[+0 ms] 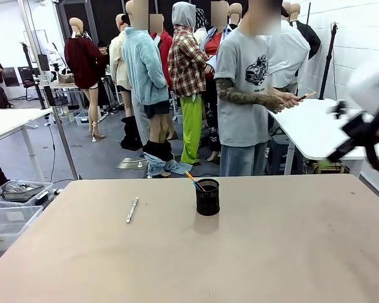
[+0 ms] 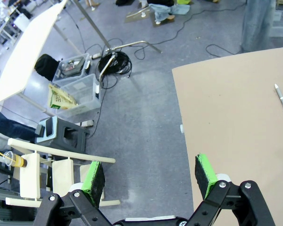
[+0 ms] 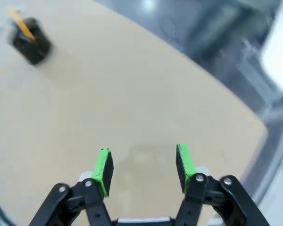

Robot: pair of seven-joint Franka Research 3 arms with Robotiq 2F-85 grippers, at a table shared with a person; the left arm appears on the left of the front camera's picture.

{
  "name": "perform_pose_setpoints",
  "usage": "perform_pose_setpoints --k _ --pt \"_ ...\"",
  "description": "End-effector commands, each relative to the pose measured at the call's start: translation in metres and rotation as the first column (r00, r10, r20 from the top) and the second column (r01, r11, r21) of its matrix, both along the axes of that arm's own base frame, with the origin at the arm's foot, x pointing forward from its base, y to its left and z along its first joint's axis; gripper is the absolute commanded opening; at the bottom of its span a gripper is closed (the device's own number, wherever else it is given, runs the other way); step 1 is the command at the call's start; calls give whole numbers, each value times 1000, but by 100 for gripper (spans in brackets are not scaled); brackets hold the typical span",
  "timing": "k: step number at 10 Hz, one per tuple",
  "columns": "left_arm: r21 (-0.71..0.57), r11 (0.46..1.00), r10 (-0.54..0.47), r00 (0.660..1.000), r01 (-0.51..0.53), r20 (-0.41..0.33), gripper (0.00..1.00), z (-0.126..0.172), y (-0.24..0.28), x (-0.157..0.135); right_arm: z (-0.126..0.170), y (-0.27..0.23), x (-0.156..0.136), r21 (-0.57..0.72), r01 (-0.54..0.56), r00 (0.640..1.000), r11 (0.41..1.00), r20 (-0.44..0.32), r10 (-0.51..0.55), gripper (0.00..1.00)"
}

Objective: Place the pens into the pen holder.
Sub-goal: Pick up a writing instrument from the table and place it into the Pen holder.

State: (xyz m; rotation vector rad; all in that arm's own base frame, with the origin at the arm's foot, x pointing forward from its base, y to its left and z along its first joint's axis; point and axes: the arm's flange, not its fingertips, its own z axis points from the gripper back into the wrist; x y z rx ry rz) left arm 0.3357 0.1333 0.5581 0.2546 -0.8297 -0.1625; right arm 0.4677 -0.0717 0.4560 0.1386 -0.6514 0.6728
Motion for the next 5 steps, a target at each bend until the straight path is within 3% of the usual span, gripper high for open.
perform_pose_setpoints --k 1,4,5 --pt "19 1000 0 1000 0 7 100 -1 2 1 28 -52 -58 -40 319 938 947 -131 -322 68" --pt "19 1000 0 1000 0 7 100 -1 2 1 35 -117 -116 -68 522 817 850 -245 -521 68" --pt "19 1000 0 1000 0 7 100 -1 2 1 28 -123 -116 -66 539 804 839 -257 -537 68"
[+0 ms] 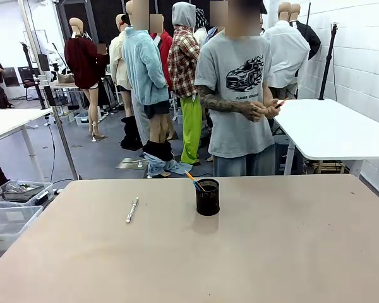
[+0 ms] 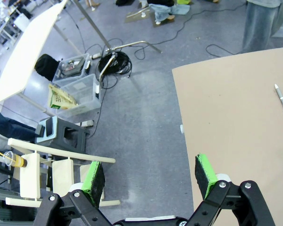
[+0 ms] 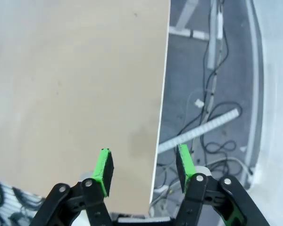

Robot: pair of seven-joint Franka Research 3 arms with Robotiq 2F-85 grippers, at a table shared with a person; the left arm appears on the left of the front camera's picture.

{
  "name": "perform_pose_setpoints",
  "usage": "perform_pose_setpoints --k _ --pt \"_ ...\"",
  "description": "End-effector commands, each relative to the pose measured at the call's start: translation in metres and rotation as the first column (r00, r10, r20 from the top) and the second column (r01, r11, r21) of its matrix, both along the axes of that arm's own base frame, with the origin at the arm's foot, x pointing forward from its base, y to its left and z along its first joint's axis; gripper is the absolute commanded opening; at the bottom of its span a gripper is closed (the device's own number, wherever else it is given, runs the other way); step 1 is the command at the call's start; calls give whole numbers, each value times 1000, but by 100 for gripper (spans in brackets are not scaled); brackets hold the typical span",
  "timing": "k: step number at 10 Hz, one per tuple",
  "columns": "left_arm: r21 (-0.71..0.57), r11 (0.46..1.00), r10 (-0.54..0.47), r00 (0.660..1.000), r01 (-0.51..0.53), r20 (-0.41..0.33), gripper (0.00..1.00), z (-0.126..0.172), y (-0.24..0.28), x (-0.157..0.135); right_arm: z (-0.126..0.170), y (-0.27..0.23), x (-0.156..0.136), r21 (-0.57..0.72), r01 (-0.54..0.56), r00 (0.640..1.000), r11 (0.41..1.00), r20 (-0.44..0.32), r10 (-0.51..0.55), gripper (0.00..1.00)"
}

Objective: Place the pens into the pen holder.
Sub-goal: Pick up a writing instrument from the table and place it into the Pen holder.

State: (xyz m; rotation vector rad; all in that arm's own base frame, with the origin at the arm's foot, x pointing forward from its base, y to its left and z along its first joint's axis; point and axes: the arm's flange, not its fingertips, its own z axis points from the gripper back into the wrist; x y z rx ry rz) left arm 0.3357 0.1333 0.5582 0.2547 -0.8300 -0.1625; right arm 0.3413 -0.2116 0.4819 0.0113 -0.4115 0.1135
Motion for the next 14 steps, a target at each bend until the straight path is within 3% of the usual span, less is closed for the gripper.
perform_pose_setpoints --k 1,2,3,5,7,8,9,10,11,13,14 --pt "19 1000 0 1000 0 6 100 -1 2 1 -1 9 12 -23 -51 998 998 37 51 68" --pt "0 1000 0 1000 0 0 100 0 0 0 -1 9 12 -23 -51 998 998 37 51 68" --pt "-31 995 -97 995 97 17 100 8 -35 7 -1 9 12 -23 -51 998 998 37 51 68" --pt "-54 965 -258 965 255 -45 100 12 -104 54 -1 9 12 -23 -51 998 998 37 51 68" --pt "-115 934 -353 921 337 -165 100 4 -165 110 -1 9 12 -23 -51 998 998 37 51 68" --pt "-178 927 -361 913 330 -189 100 -7 -189 129 -1 9 12 -23 -51 998 998 37 51 68" --pt "-107 968 -247 947 229 -208 100 -23 -212 151 -1 9 12 -23 -51 998 998 37 51 68" --pt "-31 976 -219 960 217 -175 100 -41 -231 160 -1 9 12 -23 -51 998 998 37 51 68" --pt "-133 935 -350 919 329 -182 100 -26 -216 124 -1 9 12 -23 -51 998 998 37 51 68" --pt "-133 935 -350 919 329 -182 100 -26 -216 124 -1 9 12 -23 -51 998 998 37 51 68" --pt "-118 947 -316 929 297 -192 100 -42 -227 149 -1 9 12 -23 -51 998 998 37 51 68"
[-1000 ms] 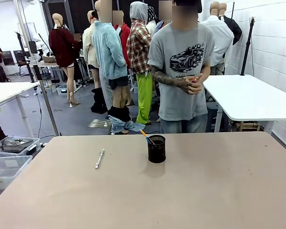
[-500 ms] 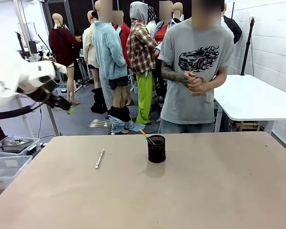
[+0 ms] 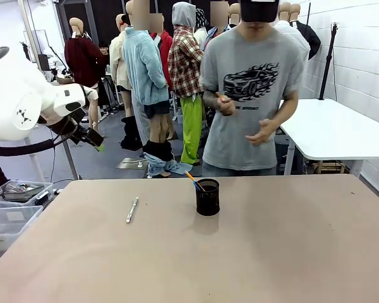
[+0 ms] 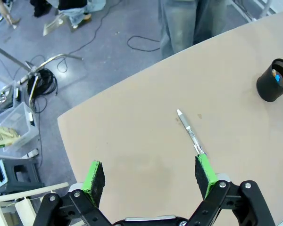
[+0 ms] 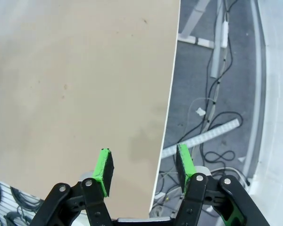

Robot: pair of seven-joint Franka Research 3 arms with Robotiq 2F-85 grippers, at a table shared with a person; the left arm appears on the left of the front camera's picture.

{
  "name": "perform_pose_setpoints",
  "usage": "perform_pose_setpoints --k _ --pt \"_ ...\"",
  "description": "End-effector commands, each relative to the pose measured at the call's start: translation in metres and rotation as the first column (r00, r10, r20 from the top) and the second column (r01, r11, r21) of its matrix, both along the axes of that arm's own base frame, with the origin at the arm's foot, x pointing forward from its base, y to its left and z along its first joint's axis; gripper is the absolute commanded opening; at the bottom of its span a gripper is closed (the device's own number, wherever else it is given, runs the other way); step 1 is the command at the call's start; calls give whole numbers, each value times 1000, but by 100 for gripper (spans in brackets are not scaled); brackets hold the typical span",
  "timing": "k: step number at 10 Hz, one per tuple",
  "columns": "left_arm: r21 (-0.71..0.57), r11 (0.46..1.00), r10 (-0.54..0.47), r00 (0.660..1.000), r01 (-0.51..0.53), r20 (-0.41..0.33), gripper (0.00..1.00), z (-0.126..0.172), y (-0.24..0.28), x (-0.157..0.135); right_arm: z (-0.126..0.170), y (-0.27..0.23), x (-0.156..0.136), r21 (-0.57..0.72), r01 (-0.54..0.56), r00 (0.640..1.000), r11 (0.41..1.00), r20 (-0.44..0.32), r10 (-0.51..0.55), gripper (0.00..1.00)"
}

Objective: Place the pens into the pen holder.
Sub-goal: Pick up a writing instrument from the table and place it into the Pen holder.

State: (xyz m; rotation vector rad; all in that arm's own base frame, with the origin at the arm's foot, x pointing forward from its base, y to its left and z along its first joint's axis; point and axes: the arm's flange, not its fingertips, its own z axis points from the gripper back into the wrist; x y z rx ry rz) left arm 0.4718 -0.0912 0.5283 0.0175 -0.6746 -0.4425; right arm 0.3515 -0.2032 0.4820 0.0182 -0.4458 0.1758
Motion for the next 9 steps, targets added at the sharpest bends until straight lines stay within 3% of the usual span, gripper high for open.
perform_pose_setpoints --k 1,2,4,6,9 --pt "30 999 25 995 -23 -96 100 -33 -7 29 -1 1 2 -18 11 1000 1000 3 -11 68" --pt "-24 998 44 983 -49 -178 100 -47 -18 48 -1 1 2 -18 11 1000 1000 3 -11 68" --pt "44 995 94 948 -84 -304 100 -89 -42 87 -1 1 2 -18 11 1000 1000 3 -11 68" --pt "86 994 102 907 -73 -409 100 -127 -65 99 -1 1 2 -18 11 1000 1000 3 -11 68" --pt "88 990 136 868 -106 -477 100 -168 -80 102 -1 1 2 -18 11 1000 1000 3 -11 68"
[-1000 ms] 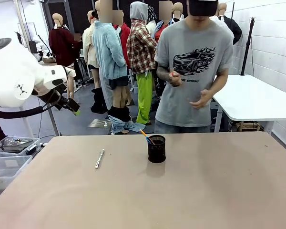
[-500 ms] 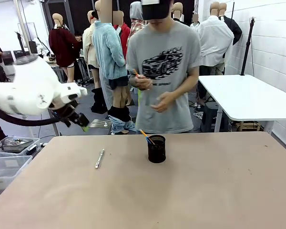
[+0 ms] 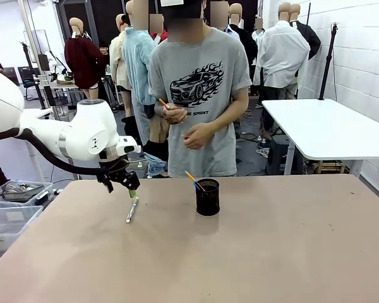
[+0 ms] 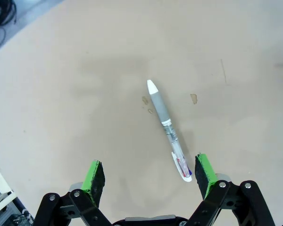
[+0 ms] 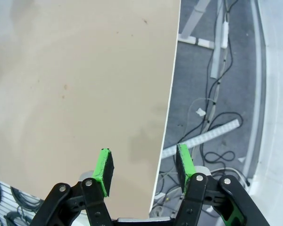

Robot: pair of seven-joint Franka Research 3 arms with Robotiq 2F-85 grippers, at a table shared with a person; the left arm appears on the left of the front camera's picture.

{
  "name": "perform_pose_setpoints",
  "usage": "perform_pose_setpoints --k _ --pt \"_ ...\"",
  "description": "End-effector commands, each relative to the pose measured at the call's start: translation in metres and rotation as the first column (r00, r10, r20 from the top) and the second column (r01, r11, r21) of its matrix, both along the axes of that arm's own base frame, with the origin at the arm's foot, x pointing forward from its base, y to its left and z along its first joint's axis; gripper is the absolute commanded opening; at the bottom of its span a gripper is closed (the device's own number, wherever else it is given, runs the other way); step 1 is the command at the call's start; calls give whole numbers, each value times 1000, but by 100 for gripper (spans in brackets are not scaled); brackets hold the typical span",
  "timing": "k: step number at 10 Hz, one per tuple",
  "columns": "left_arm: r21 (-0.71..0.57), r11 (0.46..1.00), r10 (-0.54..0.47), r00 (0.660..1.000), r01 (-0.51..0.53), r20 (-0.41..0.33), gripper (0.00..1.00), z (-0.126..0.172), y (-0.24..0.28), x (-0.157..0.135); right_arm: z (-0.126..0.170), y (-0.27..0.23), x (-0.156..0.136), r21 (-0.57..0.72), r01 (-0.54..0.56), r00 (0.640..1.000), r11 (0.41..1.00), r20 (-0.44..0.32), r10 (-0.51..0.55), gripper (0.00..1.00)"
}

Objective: Place the pens into the pen holder.
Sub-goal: Pick up a writing instrument from the table and place it into the Pen holder.

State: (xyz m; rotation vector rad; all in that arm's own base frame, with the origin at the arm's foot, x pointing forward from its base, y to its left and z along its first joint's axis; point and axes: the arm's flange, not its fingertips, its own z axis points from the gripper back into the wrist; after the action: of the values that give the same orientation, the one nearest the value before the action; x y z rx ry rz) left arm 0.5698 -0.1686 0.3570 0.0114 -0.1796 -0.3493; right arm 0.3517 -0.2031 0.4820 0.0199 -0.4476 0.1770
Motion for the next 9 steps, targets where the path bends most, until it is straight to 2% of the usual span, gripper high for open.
perform_pose_setpoints --k 1,3,8,9 --pt "-20 999 40 999 -40 -23 100 -6 -7 3 -1 0 1 -19 13 1000 1000 2 -13 68" --pt "13 999 30 999 -29 -40 100 -32 -18 -2 -1 0 1 -19 13 1000 1000 2 -13 68" --pt "-21 997 74 992 -76 -104 100 -64 -24 4 -1 0 1 -19 13 1000 1000 2 -13 68" --pt "-24 997 65 993 -68 -102 94 -63 -26 3 -1 0 1 -19 13 1000 1000 2 -13 68"
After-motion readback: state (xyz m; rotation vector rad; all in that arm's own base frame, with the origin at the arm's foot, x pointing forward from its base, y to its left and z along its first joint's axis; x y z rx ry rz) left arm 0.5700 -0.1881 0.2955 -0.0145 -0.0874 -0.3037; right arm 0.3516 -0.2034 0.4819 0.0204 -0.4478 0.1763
